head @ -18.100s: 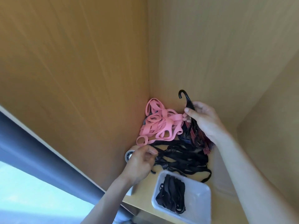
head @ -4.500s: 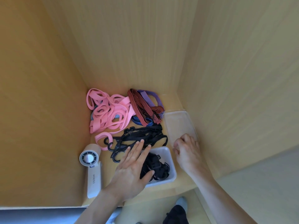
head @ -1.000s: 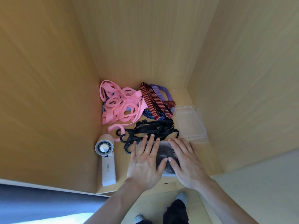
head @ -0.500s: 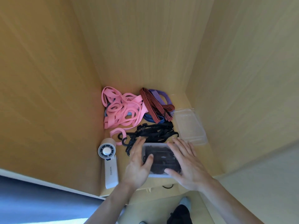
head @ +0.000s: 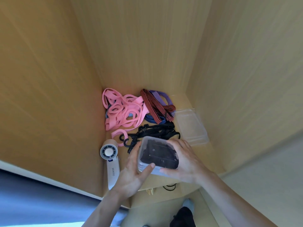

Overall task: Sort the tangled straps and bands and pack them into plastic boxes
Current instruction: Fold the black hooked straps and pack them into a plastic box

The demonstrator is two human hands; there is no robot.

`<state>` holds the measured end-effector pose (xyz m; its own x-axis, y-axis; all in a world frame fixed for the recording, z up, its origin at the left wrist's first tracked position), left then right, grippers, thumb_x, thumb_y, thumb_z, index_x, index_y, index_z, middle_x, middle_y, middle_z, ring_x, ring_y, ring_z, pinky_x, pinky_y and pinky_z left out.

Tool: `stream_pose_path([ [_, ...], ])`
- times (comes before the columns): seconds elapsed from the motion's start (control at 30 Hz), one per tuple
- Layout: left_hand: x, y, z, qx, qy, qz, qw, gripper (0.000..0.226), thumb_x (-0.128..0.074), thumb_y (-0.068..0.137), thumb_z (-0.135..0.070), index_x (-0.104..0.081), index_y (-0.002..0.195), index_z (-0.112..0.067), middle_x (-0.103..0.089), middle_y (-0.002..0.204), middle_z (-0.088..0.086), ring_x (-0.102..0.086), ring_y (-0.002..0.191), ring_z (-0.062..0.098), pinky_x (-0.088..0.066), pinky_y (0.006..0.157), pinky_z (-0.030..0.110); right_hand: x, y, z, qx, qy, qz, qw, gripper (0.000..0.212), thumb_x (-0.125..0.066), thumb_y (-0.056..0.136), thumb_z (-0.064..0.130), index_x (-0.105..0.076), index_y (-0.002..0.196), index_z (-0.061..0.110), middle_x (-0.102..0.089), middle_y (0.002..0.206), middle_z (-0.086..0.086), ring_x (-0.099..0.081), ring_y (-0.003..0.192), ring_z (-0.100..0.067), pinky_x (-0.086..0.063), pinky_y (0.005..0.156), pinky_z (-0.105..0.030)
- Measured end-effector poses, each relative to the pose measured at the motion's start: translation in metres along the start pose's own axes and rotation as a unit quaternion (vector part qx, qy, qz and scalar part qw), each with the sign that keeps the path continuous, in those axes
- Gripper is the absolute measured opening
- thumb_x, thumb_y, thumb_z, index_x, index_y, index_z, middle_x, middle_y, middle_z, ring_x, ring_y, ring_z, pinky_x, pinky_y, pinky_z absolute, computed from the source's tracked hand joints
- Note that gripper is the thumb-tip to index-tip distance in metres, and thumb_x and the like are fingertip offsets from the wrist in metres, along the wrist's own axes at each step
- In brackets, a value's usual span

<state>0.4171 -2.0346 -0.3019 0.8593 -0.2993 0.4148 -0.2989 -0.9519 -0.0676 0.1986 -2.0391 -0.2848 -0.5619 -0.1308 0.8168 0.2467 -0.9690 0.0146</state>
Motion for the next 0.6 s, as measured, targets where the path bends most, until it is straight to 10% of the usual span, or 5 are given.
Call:
stream_pose_path([
  [0.23,0.010,0.010,-0.012,-0.050,0.008,-0.059,0.997,0.074,-0.062,0.086,-0.069,-0.021,0.147,-0.062,-0.037,0.145,-0.043,-0.031,0.135,-0.020,-0.031,0.100,0.017,0.006,0.007,0.003,-0.050,0.110,0.004,0.993,0.086,-0.073,0.070,0.070,-0.036,0.142,0.040,-0.041,0.133,0.024,-0.037,0.130,0.003,-0.041,0.105,-0.027],
  [0.6,0.014,0.019,-0.018,-0.048,-0.036,-0.057,0.997,0.076,-0.068,0.088,-0.060,-0.029,0.152,-0.049,-0.050,0.145,-0.027,-0.044,0.137,-0.002,-0.045,0.109,0.040,0.010,0.008,0.004,-0.083,0.214,0.000,0.973,0.070,-0.076,0.073,0.068,-0.047,0.135,0.050,-0.052,0.135,0.024,-0.044,0.133,0.000,-0.041,0.110,-0.038],
])
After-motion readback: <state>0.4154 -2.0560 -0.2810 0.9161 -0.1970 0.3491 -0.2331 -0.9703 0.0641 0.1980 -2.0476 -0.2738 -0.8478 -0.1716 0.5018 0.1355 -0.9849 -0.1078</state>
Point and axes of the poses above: each hand's wrist, its own y-axis towards the middle knuckle, its own x-axis out of the back of the hand, z = x × y, the point moved 4 cm from there along y, towards the middle knuckle
